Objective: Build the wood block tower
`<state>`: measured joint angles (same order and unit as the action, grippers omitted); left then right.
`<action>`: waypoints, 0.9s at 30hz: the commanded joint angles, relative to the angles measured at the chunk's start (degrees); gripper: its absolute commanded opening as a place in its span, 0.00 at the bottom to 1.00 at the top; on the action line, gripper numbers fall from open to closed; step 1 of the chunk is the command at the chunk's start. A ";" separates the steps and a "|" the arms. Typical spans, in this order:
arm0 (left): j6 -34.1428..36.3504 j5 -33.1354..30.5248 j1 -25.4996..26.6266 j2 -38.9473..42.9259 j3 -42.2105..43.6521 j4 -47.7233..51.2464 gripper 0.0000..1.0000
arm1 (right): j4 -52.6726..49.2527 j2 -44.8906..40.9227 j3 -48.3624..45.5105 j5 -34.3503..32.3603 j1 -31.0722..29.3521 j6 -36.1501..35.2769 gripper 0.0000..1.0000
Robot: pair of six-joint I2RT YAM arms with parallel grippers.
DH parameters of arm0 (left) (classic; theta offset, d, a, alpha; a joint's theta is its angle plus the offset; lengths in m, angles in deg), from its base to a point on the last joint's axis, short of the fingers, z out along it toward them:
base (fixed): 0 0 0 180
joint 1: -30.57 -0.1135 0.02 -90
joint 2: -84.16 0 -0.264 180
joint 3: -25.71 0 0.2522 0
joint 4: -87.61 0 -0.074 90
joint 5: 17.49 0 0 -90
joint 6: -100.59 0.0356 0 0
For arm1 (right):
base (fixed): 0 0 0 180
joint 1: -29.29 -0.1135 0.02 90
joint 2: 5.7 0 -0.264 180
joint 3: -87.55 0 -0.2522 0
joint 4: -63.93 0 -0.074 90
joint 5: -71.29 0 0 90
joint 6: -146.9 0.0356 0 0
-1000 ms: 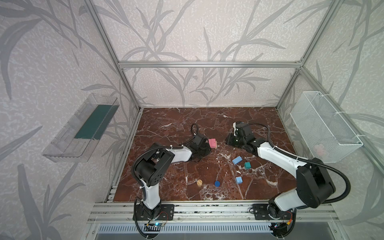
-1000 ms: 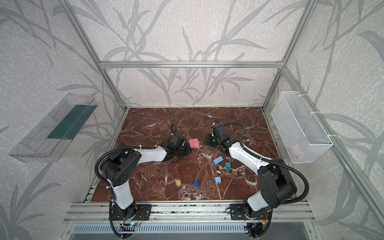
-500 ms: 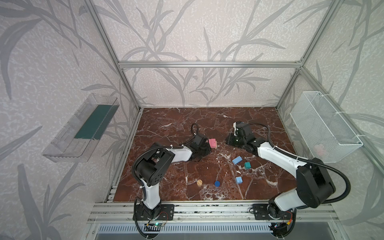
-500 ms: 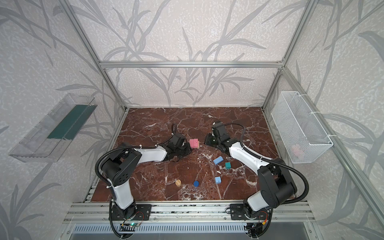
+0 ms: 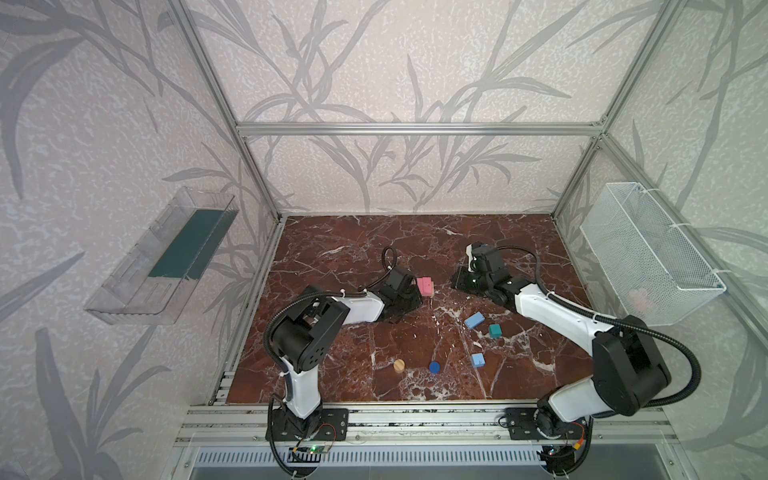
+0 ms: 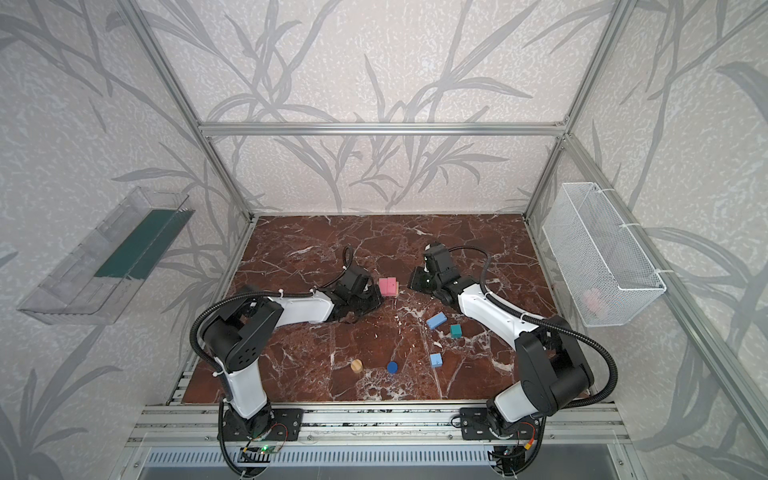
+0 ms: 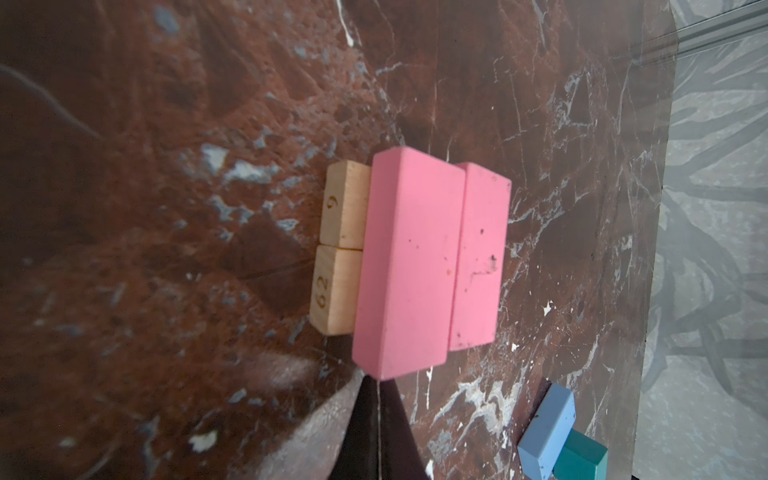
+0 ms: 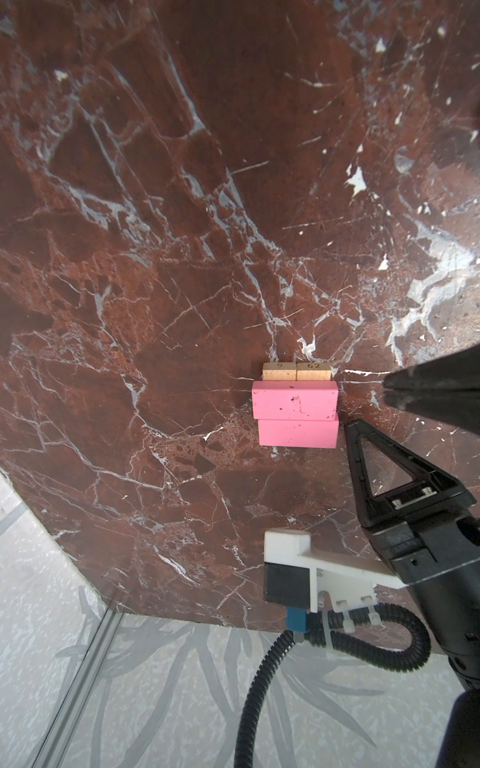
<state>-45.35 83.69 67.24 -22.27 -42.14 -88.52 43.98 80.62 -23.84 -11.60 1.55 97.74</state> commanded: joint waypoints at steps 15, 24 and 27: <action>0.84 0.20 -0.45 -1.48 -2.27 0.66 0.00 | 0.60 0.78 0.34 0.38 0.31 0.14 0.00; 0.75 0.25 -0.54 -1.76 -2.47 0.75 0.00 | 0.47 0.93 0.35 0.36 0.24 0.13 0.00; 0.78 0.29 -0.61 -1.85 -2.51 0.75 0.00 | 0.51 1.04 0.34 0.31 0.29 0.12 0.00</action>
<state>-44.92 84.17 67.11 -22.97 -43.12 -88.30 43.98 80.91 -23.84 -11.58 1.55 97.78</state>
